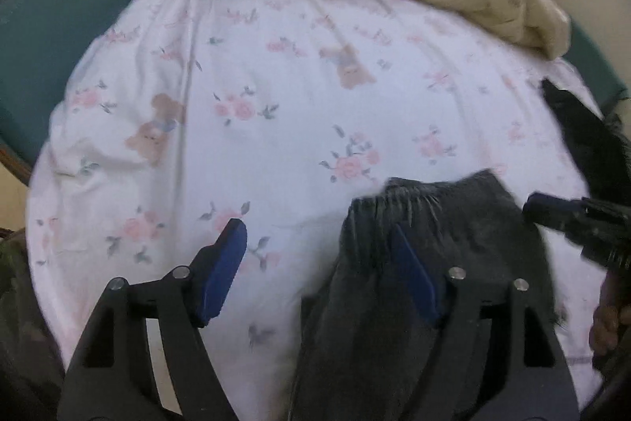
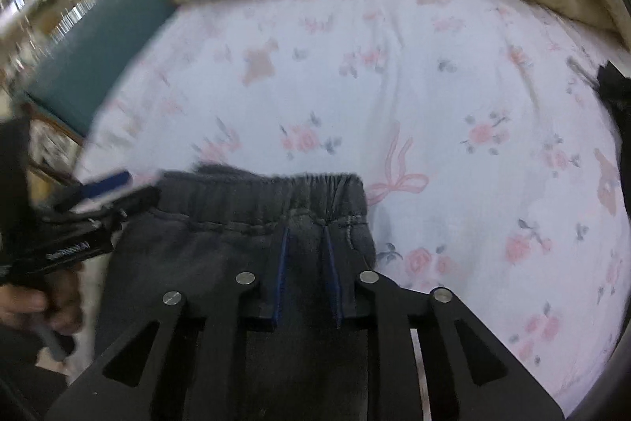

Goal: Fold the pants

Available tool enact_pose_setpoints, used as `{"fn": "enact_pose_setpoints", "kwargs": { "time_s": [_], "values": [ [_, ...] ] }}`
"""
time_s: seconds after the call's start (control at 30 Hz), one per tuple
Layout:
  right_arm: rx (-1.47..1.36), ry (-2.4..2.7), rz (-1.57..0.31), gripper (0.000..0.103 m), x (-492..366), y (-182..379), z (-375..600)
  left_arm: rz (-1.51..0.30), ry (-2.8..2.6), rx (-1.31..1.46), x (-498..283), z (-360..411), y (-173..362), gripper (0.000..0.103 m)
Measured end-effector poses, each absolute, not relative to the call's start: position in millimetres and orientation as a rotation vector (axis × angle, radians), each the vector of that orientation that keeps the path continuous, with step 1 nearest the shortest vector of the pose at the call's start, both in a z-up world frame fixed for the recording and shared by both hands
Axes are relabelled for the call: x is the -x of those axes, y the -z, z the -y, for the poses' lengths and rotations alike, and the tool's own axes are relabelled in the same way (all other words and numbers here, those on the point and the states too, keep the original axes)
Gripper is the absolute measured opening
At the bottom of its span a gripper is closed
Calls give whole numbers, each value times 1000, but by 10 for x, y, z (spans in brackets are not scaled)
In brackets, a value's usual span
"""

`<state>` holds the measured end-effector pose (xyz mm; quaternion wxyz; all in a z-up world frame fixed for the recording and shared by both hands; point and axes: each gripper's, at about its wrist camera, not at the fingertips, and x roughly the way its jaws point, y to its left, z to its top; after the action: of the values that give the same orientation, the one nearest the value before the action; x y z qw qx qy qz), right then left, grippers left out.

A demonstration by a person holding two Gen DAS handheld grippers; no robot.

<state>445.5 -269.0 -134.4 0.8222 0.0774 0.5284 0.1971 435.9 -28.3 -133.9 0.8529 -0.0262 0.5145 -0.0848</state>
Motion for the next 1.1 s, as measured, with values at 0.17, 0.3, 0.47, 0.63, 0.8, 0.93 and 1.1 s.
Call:
{"fn": "enact_pose_setpoints", "kwargs": {
  "time_s": [0.17,0.3,0.47,0.63,0.8,0.93,1.1],
  "values": [
    [-174,-461,-1113,21,-4240,1212,2773,-998,291,-43,-3982,533,1011,72],
    [-145,-448,-1197,17,-4266,1488,2605,-1081,311,-66,-3988,838,1189,51],
    [-88,-339,-1208,0,-4294,1791,2602,-1190,177,-44,-4275,651,1778,23],
    [-137,-332,-1234,0,-4338,1972,2661,-1127,172,-87,-4221,685,1860,23],
    [-142,-350,-1239,8,-4277,1679,2677,-1137,129,-80,-4091,656,1622,35],
    [-161,-367,-1110,81,-3818,1167,2793,-1010,84,-63,-3639,537,1096,84],
    [-218,-349,-1007,83,-3034,627,2863,-946,112,-35,-2897,490,598,91]
  ]
}}
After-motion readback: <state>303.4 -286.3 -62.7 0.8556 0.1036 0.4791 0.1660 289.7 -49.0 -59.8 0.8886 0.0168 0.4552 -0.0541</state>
